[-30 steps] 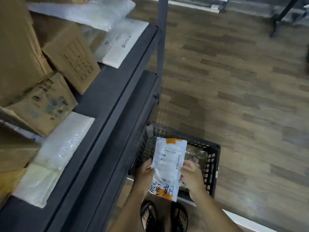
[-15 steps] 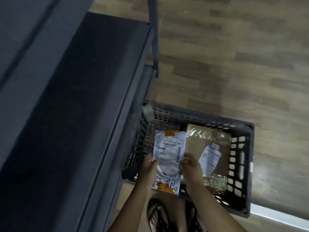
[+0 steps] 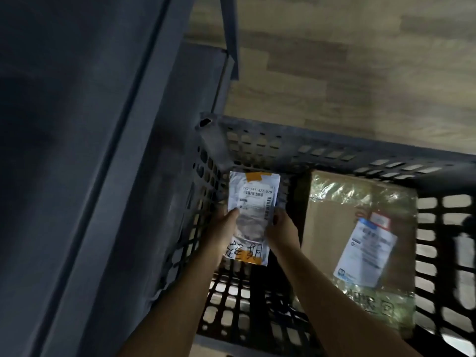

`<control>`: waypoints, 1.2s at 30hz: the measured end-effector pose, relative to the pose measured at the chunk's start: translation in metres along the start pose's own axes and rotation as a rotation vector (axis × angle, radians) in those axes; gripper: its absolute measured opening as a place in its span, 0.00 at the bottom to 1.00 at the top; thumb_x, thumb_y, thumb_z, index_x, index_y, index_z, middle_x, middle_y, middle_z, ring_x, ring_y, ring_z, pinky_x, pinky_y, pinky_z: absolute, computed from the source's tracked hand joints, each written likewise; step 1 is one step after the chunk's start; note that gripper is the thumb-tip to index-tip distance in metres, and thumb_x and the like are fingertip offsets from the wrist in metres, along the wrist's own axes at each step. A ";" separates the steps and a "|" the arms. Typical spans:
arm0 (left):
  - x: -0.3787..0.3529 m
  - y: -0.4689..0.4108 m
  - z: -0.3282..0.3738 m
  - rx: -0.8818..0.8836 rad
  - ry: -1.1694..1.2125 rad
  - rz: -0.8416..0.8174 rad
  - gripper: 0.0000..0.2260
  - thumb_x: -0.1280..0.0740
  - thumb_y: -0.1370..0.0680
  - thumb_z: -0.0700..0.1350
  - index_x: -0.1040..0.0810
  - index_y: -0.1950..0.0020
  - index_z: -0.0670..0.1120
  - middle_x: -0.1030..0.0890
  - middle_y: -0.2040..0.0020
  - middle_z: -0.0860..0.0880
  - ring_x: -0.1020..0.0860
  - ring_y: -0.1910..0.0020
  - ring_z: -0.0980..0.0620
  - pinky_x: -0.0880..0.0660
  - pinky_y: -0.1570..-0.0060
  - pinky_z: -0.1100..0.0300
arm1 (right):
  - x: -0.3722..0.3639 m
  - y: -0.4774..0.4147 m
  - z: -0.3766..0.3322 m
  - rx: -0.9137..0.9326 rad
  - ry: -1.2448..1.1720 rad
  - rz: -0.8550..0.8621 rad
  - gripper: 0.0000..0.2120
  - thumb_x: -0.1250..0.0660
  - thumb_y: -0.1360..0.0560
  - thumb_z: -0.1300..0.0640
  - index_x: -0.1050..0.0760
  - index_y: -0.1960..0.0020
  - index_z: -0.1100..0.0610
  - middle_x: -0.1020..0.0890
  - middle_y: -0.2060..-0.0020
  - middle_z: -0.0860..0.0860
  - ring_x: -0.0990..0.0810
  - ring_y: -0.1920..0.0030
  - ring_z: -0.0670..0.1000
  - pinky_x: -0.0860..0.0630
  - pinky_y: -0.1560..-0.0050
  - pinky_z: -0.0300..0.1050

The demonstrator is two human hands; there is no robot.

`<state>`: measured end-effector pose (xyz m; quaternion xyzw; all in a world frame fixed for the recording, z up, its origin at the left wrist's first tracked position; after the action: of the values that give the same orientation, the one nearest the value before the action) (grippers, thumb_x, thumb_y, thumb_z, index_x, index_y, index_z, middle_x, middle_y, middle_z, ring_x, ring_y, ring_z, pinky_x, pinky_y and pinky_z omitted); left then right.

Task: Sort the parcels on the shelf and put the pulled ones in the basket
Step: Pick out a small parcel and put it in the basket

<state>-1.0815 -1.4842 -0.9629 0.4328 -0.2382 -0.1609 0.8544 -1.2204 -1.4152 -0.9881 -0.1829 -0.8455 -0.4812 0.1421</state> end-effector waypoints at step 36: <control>0.034 0.209 0.081 -0.034 -0.094 0.023 0.17 0.46 0.17 0.45 0.29 0.34 0.38 0.26 0.35 0.40 0.27 0.37 0.44 0.31 0.39 0.54 | 0.089 0.208 -0.124 0.086 -0.163 -0.198 0.17 0.43 0.21 0.64 0.31 0.34 0.59 0.23 0.45 0.53 0.23 0.50 0.55 0.29 0.55 0.46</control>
<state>-1.0828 -1.4347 -0.7418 0.4075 -0.2805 -0.1751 0.8512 -1.1994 -1.4091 -0.7314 -0.1310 -0.8879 -0.4398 0.0324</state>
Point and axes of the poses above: each hand's wrist, its own y-axis away from the middle knuckle, its own x-axis out of the back of the hand, z = x × y, the point moved 10 cm from there along -y, towards the middle knuckle
